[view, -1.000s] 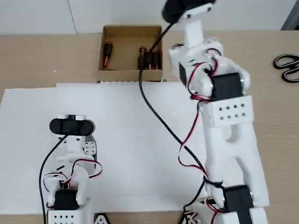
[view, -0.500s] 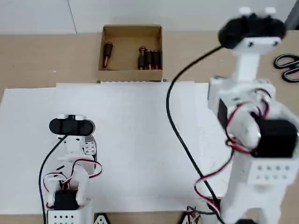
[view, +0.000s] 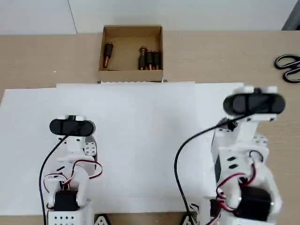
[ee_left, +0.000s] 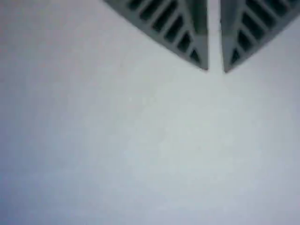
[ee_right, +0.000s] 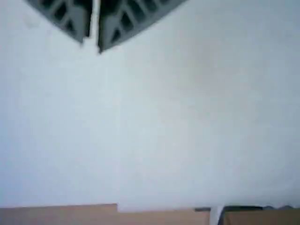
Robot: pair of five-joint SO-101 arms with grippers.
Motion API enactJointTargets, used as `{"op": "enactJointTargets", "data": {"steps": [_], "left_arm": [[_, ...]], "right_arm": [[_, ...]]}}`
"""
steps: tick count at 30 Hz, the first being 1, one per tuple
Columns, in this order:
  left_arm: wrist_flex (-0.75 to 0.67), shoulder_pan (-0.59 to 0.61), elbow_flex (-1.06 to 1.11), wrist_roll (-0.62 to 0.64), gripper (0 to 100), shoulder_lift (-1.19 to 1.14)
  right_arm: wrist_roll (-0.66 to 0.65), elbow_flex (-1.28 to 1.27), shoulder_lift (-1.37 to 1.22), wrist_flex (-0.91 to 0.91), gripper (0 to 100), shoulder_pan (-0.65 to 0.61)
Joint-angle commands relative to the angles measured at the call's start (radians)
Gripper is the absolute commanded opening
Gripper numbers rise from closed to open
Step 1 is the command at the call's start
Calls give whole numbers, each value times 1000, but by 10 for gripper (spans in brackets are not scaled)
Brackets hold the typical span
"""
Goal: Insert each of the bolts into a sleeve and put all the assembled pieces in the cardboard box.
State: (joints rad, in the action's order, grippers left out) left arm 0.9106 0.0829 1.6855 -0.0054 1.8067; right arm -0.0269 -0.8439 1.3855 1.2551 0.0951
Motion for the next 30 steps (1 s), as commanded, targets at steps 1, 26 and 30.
{"op": "enactJointTargets", "data": {"steps": [1, 26, 30], "left_arm": [[-18, 2, -4, -2, 6, 11], [-18, 2, -4, -2, 6, 11], [-18, 2, -4, -2, 6, 11]], "right_arm": [[-21, -239, 154, -96, 3, 4], [-15, -841, 420, -355, 3, -150], [-15, -841, 427, -332, 3, -147]]}}
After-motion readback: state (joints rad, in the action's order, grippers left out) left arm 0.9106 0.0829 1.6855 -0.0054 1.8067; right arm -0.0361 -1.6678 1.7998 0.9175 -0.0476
